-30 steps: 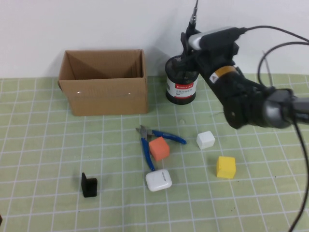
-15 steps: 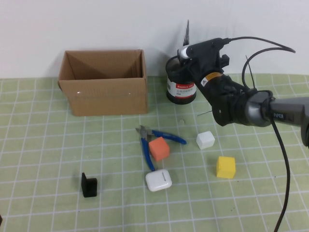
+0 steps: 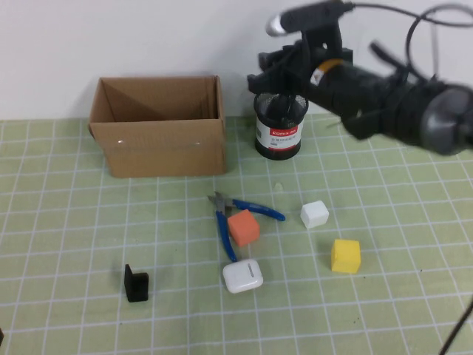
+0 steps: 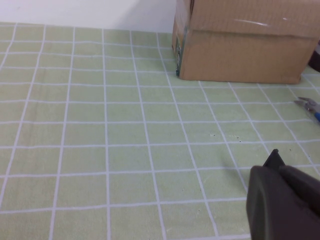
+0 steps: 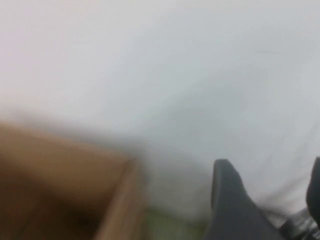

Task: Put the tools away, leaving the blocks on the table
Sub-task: Place the picked object into the round holder, then pick up the pliers from the table

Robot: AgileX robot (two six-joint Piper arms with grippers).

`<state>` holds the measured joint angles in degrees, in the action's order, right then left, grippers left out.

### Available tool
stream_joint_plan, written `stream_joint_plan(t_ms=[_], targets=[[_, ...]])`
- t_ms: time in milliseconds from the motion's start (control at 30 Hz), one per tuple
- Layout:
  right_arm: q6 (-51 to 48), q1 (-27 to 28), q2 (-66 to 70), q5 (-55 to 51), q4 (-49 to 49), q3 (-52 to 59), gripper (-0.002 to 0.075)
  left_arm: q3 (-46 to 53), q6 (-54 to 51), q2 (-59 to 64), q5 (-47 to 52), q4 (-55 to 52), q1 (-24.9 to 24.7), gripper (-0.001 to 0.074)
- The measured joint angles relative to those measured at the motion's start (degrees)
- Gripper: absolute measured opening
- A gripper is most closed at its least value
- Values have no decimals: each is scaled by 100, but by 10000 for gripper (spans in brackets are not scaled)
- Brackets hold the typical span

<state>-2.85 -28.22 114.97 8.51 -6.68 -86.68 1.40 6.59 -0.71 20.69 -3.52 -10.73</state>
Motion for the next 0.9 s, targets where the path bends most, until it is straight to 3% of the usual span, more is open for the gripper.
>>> stream_joint_plan(t_ms=[200,367,600,900], targets=[[104,-536,-867,-3037,-59,-10,267,0,0,0,0,0,0,-3],[103,-1013,-754,-4873,-277,-163,257,0,0,0,0,0,0,-3],[-24,-1362,181,-5365,-472,-851,255,0,0,0,0,0,0,-3],[-44,-1373,1651,-6051,-319,-2432,255,0,0,0,0,0,0,-3]])
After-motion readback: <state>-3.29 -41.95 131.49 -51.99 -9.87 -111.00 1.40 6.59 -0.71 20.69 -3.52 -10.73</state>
